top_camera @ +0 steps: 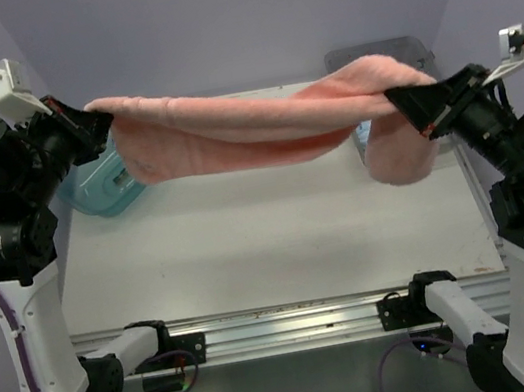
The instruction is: Roll the towels
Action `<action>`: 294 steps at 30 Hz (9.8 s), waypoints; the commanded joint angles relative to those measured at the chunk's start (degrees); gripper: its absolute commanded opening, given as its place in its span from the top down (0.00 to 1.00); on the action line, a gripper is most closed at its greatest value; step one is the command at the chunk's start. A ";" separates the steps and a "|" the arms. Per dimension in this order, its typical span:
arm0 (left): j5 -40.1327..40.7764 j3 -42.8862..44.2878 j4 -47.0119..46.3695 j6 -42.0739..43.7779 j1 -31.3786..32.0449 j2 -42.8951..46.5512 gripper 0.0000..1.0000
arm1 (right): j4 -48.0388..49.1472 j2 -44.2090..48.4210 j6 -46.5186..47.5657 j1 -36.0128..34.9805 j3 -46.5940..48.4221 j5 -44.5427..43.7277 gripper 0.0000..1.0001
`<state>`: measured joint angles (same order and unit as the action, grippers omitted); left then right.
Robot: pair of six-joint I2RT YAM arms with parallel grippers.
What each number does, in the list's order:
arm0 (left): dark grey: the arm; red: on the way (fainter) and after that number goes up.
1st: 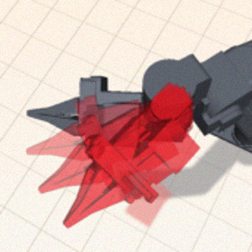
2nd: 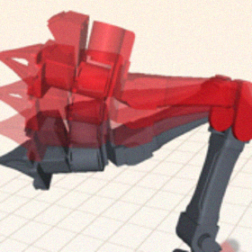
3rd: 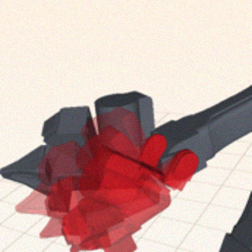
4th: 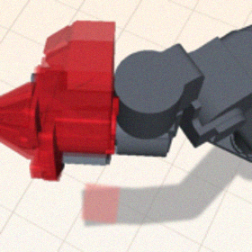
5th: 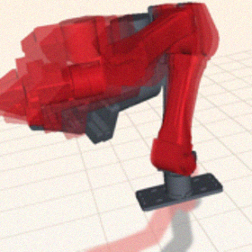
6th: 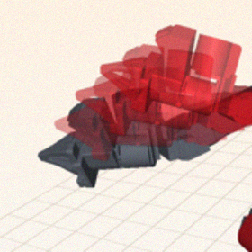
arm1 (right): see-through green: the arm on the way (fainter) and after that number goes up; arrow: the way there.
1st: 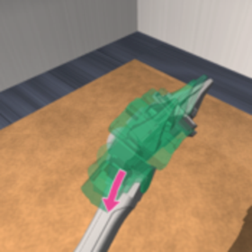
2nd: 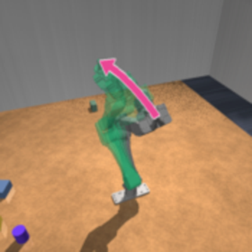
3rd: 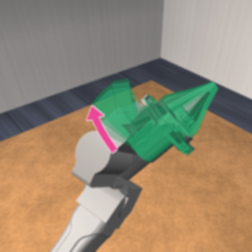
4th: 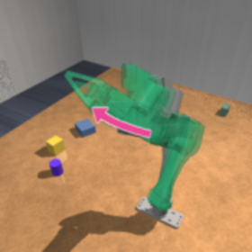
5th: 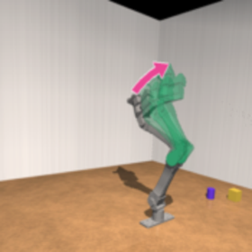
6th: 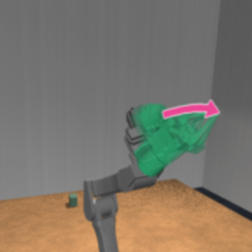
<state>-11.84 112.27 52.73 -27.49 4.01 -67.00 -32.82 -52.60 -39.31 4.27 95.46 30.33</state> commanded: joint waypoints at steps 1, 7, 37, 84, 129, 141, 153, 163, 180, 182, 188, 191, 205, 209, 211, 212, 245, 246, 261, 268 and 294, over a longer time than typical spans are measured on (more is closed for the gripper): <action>8.30 -2.83 4.39 3.40 -0.76 1.96 1.00 | -3.55 4.25 -3.94 -1.63 -12.09 3.43 1.00; 6.13 -25.39 -4.54 2.96 -0.76 -1.54 1.00 | -1.05 4.62 -1.30 -2.95 -31.42 -0.61 0.99; 15.17 -73.07 -18.36 -12.07 -1.11 -4.35 0.22 | -12.79 -0.32 8.37 -19.65 -51.51 -22.51 0.21; 11.31 -36.05 -6.14 -6.70 -20.18 -0.34 1.00 | -14.99 -10.17 17.96 -27.74 -15.53 -57.14 1.00; 7.70 -61.83 -10.90 -7.23 -20.45 3.02 1.00 | -22.65 8.39 -32.76 -25.10 -70.76 -38.32 0.28; 7.88 -59.89 -9.40 -6.88 -20.53 3.11 1.00 | -14.12 7.33 -33.11 -25.10 -73.13 -42.28 0.53; 5.34 -48.25 -5.81 -6.00 -20.45 3.11 1.00 | -18.85 10.69 -18.81 -24.93 -50.93 -52.63 1.00; -3.54 -28.43 -4.82 -11.17 -20.53 2.84 1.00 | -26.50 -1.19 4.93 -24.84 -9.97 -64.07 1.00; 3.39 -7.33 -2.28 -4.51 -20.53 18.13 1.00 | -45.57 6.54 7.93 -25.02 19.67 -70.67 1.00; 4.27 -7.15 -2.46 -4.16 -20.45 21.10 1.00 | -47.24 8.12 7.50 -25.01 21.25 -70.06 1.00; 13.31 -7.68 -0.79 -4.33 -15.97 28.41 1.00 | -55.68 9.44 6.62 -25.01 25.91 -65.75 1.00; 16.75 -7.68 1.05 -4.68 -13.86 30.00 1.00 | -57.62 10.49 5.74 -24.93 21.38 -64.87 1.00; 14.47 -54.24 -16.23 -4.68 -12.98 19.31 1.00 | -24.86 6.04 6.53 -24.84 -31.28 -67.33 1.00; 12.81 -58.57 -18.71 -5.39 -13.15 7.70 1.00 | -14.75 -8.26 7.75 -23.26 -35.43 -66.80 1.00; 13.06 -58.22 -20.46 -5.65 -13.15 2.26 1.00 | -9.82 -12.59 9.33 -21.42 -35.17 -66.54 1.00; 13.24 -57.43 -21.00 -5.74 -13.15 0.75 1.00 | -8.76 -14.53 9.86 -20.37 -33.95 -65.75 1.00; 12.19 -45.90 -17.84 -3.54 -16.84 -15.45 1.00 | -6.11 -22.47 13.12 -7.44 -31.90 -53.09 1.00; 12.19 -46.43 -17.23 -3.45 -16.84 -14.74 1.00 | -7.34 -21.59 12.07 -7.44 -32.87 -52.74 1.00; 13.51 -63.75 -8.61 -6.43 -16.76 3.79 1.00 | -17.62 -7.26 0.56 -6.82 -49.40 -51.33 1.00; 14.47 -63.32 -4.30 -8.72 -16.76 6.80 1.00 | -20.53 -4.89 -0.77 -5.94 -49.76 -54.67 1.00; 15.79 -69.29 -2.46 -12.85 -16.84 6.90 1.00 | -21.15 -4.61 -7.45 -5.42 -55.64 -53.88 1.00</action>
<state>3.27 43.13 51.81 -37.98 -12.27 -59.18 -55.88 -56.40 -44.62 -1.48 40.25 -22.79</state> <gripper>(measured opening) 0.028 0.036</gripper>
